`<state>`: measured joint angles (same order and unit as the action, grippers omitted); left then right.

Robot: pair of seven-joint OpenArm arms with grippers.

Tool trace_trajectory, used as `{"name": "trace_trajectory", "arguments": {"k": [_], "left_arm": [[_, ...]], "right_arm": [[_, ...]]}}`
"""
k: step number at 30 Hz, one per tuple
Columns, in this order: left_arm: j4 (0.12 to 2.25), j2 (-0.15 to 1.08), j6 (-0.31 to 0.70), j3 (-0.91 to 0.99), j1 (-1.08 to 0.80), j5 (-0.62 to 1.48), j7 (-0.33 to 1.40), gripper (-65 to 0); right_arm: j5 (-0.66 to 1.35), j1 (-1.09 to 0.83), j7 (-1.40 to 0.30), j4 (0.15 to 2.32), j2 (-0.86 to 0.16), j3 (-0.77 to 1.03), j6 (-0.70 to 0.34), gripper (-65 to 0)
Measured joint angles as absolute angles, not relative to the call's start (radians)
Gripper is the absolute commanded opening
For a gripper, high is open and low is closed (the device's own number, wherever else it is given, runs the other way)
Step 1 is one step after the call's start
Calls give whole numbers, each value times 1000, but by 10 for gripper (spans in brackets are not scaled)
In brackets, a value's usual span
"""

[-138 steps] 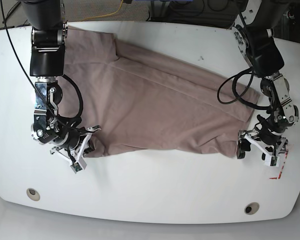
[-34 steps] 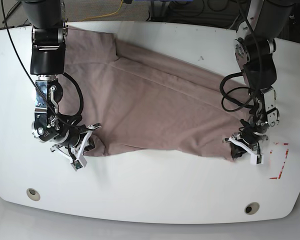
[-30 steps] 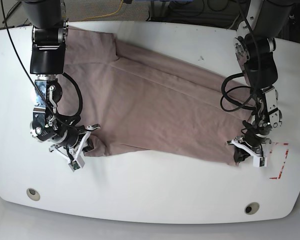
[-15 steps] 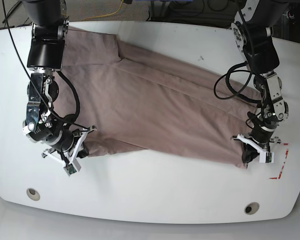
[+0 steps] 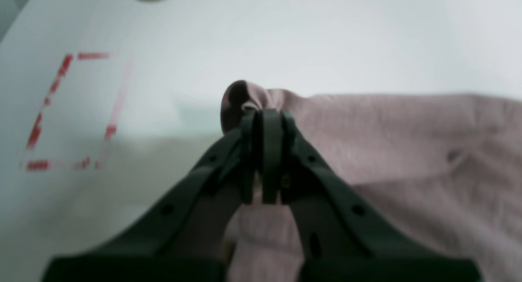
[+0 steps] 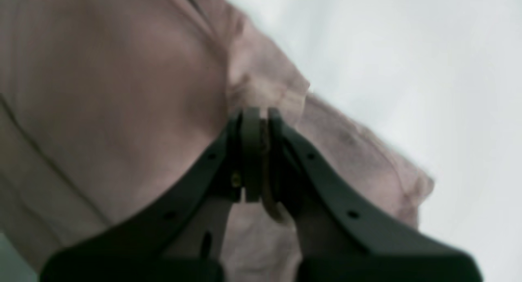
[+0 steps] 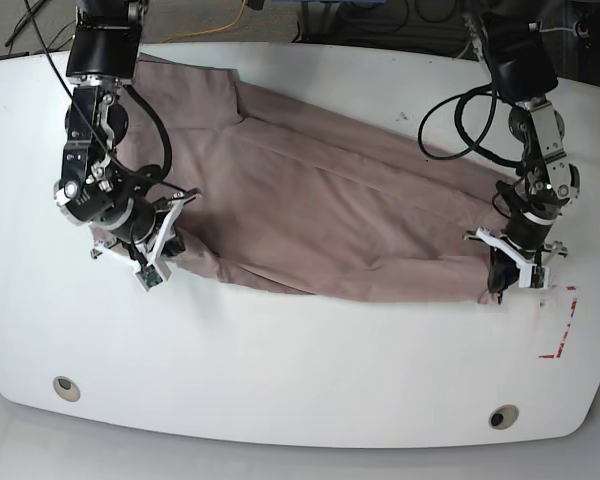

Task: Layout the t-shirt on the table in an organized manner, then fold the t-shirt properly
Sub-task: 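Lift both pinched corners and fold them over toward the folded edge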

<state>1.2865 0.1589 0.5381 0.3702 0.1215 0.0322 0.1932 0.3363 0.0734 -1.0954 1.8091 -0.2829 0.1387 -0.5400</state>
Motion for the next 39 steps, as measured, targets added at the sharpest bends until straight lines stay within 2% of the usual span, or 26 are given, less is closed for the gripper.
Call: {"name": "trace_trajectory", "arguments": {"k": [10, 19, 24, 39], "left_arm": [[1289, 194, 538, 371, 44, 27, 197, -650], [1289, 192, 538, 370, 40, 27, 194, -650], [1289, 193, 535, 370, 42, 27, 194, -650], [1155, 314, 537, 368, 96, 27, 194, -650]], "right_arm": [[330, -62, -1110, 1911, -205, 140, -536, -650], [330, -74, -1182, 1948, -81, 143, -537, -650], [393, -73, -1183, 1952, -29, 136, -537, -650], [390, -131, -1191, 1953, -49, 137, -537, -650]]}}
